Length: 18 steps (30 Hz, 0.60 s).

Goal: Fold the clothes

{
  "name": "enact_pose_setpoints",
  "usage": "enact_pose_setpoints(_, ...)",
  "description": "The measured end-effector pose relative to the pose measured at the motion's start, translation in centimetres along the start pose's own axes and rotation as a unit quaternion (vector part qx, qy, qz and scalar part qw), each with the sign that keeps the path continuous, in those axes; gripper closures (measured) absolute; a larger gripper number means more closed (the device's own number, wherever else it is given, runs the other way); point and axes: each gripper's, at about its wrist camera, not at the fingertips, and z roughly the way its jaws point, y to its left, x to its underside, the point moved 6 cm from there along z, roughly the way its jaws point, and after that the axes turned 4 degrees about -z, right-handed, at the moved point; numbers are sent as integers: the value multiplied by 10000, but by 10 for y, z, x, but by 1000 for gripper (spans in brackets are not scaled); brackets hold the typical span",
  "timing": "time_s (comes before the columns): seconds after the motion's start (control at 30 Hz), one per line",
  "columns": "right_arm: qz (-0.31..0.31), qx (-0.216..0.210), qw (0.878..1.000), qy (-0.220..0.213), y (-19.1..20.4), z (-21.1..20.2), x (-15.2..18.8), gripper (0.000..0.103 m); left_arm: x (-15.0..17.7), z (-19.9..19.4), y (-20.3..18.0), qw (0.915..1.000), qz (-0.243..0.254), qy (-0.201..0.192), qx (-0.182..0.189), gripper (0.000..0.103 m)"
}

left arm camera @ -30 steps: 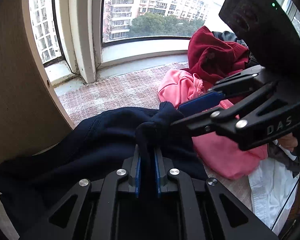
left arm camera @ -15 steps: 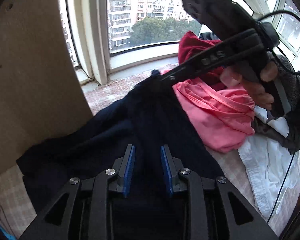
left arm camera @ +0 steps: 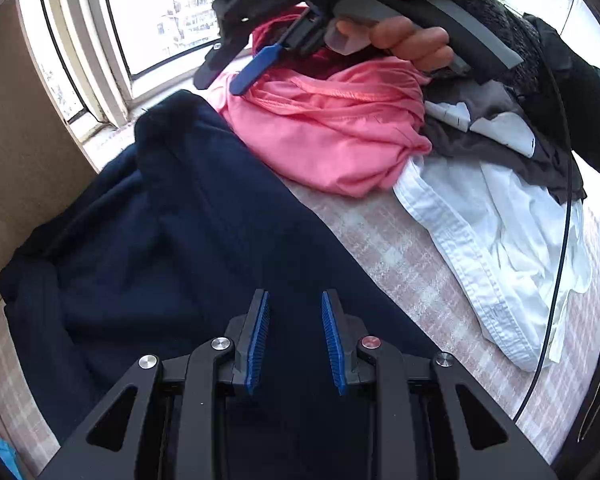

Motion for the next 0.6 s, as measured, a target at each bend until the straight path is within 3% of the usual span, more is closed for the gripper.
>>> enact_pose_setpoints(0.13, 319, -583, 9978, 38, 1, 19, -2, 66, 0, 8, -4, 9999, -63, -14, 115, 77)
enact_pose_setpoints(0.17, 216, -687, 9974, 15, 6, 20, -2, 87, -1, 8, -4, 9999, -81, -25, 129, 77)
enact_pose_setpoints(0.2, 72, -766, 9970, -29, 12, 19, -1, 100, -1, 8, -4, 9998, -103, -40, 145, 77)
enact_pose_setpoints(0.3, -1056, -560, 9914, -527, 46, -12, 3, 100, -2, 8, -4, 9997, -107, -86, 192, 77)
enact_pose_setpoints(0.33, -1217, -392, 9902, -559, 48, -18, 4, 100, -2, 7, -4, 9997, -97, -103, 203, 76)
enact_pose_setpoints(0.43, -1290, 1108, 9851, -255, 24, -2, 2, 98, -5, 7, -2, 9995, -141, -156, 255, 76)
enact_pose_setpoints(0.5, -1338, 1384, 9812, -121, 20, 8, 6, 93, -7, 8, -2, 9992, -196, -154, 300, 76)
enact_pose_setpoints(0.57, -1414, 1368, 9797, -380, 33, -3, 6, 89, -8, 6, 0, 9989, -312, -123, 334, 76)
enact_pose_setpoints(0.6, -1456, 1374, 9783, -527, 40, -9, 6, 81, -8, 3, 0, 9987, -352, -130, 336, 76)
